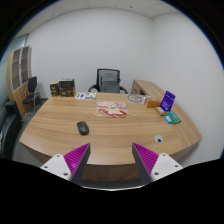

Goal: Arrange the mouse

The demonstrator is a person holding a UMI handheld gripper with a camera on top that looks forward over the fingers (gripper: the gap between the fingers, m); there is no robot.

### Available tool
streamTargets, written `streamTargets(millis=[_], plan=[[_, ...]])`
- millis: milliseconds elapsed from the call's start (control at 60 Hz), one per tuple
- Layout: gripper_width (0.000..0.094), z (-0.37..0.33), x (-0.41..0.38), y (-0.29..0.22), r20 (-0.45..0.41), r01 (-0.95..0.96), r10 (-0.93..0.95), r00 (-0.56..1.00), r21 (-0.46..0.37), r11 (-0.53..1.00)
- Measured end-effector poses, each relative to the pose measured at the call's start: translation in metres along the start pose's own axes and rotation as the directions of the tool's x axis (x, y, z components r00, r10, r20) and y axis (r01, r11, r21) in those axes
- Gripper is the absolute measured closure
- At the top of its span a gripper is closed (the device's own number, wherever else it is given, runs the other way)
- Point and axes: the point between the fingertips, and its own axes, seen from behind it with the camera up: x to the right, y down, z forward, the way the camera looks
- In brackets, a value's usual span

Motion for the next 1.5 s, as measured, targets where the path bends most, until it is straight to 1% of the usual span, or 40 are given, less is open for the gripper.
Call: streamTargets(millis=[133,233,300,367,450,567,867,1050,1217,1500], plan=[[0.0066,0.012,-0.009,0.007,0.01,-0.018,0.018,1.0,-0.002,1.0],[0.0067,0.033,-0.018,0.015,0.02,-0.021,0.021,1.0,0.003,1.0],[0.0067,0.044,-0.03,0.021,0.03,-0.03,0.03,0.999,-0.004,1.0],[0.0067,0.054,-0.047,0.022,0.047,-0.035,0.035,0.998,0.006,0.999],[0.0066,0.066,-0.063,0.026,0.039,-0.045,0.045,0.998,-0.003,0.999],[0.0068,0.079,-0.092,0.028,0.053,-0.062,0.061,0.997,0.001,0.998],[0.0068,0.124,-0.145,0.029,0.047,-0.026,0.025,0.999,0.017,1.0],[0.0068,0.159,-0.157,0.028,0.025,-0.023,0.023,0.999,0.007,1.0],[0.007,0.199,-0.161,0.027,0.018,-0.005,0.005,1.0,0.017,1.0],[0.0069,0.258,-0.159,0.024,0.023,0.008,-0.008,1.0,0.004,1.0]])
